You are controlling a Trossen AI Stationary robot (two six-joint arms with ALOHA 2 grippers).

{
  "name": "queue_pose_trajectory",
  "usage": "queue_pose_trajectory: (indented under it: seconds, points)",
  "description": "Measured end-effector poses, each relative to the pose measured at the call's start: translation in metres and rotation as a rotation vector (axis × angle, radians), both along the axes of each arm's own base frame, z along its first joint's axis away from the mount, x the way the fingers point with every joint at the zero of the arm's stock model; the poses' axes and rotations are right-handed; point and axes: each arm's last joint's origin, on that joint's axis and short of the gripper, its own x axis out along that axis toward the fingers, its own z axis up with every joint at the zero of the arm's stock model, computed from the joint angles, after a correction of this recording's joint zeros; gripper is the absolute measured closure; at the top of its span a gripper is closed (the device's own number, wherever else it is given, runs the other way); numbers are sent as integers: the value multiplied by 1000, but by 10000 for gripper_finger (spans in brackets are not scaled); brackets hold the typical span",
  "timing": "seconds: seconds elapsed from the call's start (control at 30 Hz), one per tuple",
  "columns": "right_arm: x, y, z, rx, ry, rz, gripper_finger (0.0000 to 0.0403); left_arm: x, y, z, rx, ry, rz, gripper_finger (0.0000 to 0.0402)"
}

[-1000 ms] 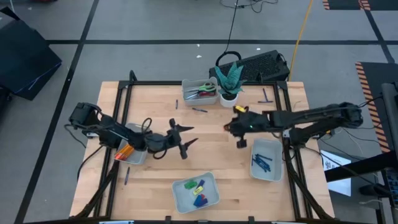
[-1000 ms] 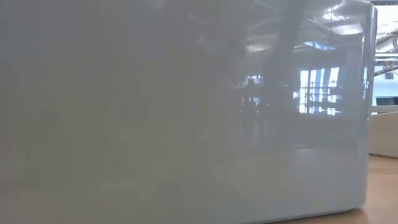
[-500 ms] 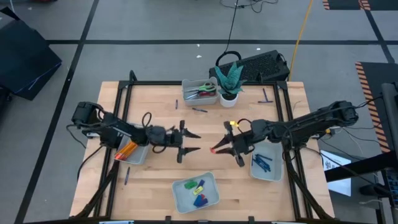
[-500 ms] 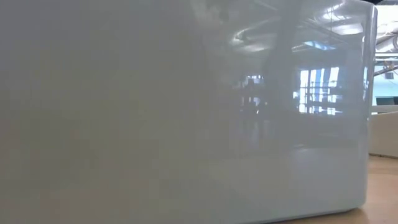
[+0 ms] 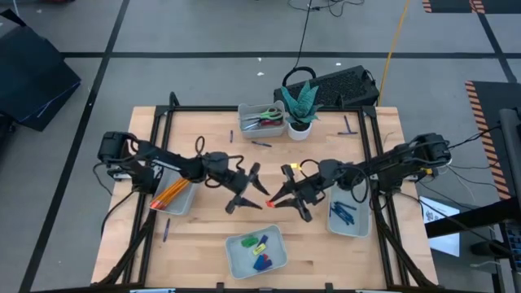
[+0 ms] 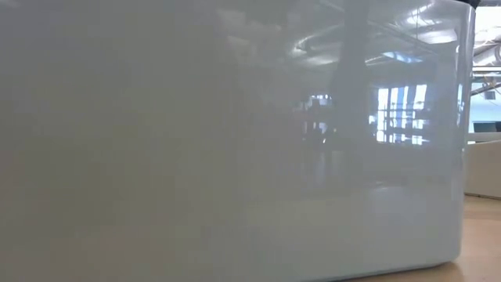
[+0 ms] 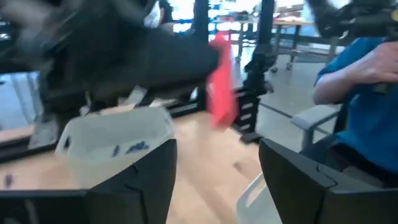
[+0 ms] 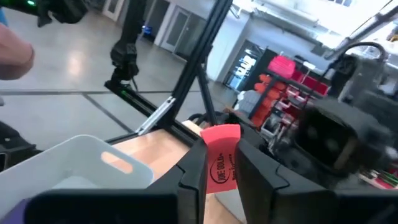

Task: Sort crayons/erasers/pens/pencils in bins
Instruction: Put the orange eraser into the bottom gray bin

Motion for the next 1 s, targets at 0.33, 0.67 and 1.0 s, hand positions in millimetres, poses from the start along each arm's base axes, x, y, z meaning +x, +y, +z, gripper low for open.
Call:
queue_pose_trajectory:
  seconds: [0.33,0.67,1.0]
  points:
    - [-1,0,3,-24,-19,2,342,11,-11,24,-60,-40,5,172]
    - [-2,1,2,-36,-19,6,341,12,-16,26,-111,-11,1,314]
    - [-7,22,3,-39,18,-157,247,18,-30,24,-63,119,141,388]
